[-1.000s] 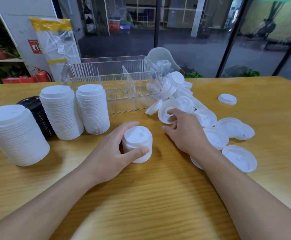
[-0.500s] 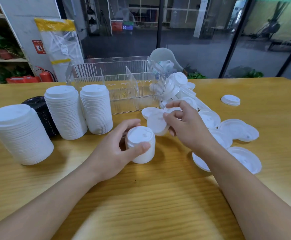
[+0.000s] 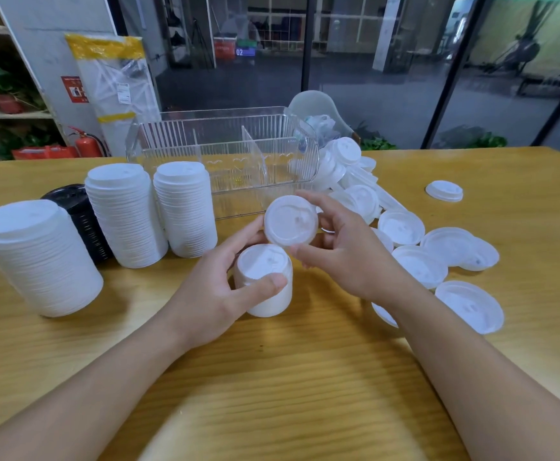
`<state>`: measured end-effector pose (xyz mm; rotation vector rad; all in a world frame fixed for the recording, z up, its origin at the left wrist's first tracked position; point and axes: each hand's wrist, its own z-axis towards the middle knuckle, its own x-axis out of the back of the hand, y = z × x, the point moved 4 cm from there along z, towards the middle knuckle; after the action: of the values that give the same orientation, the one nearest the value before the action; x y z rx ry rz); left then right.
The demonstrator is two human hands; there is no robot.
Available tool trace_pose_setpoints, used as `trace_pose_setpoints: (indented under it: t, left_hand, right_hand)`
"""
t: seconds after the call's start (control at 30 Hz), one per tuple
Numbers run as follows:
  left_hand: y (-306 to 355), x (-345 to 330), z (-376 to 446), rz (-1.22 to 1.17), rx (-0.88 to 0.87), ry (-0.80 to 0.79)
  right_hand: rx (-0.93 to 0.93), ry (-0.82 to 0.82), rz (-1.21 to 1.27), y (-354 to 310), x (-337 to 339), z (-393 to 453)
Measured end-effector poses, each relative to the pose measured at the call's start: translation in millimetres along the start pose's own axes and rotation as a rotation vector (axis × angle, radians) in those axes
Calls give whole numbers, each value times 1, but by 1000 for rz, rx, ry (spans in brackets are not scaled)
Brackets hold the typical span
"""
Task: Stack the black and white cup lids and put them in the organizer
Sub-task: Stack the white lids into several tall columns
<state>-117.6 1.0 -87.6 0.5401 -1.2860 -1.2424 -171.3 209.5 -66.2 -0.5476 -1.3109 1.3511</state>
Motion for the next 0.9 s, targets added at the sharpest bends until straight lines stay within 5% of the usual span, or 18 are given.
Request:
trace_pose_setpoints:
  t: [0.4,0.9]
  left_hand:
    - [-16,6,-1,22,97,-8]
    - [-16,2,4,55,148,84]
  right_hand:
    - [32,143,-276,-7,14,-2]
    - [4,-103,-307,-8,-20,-11]
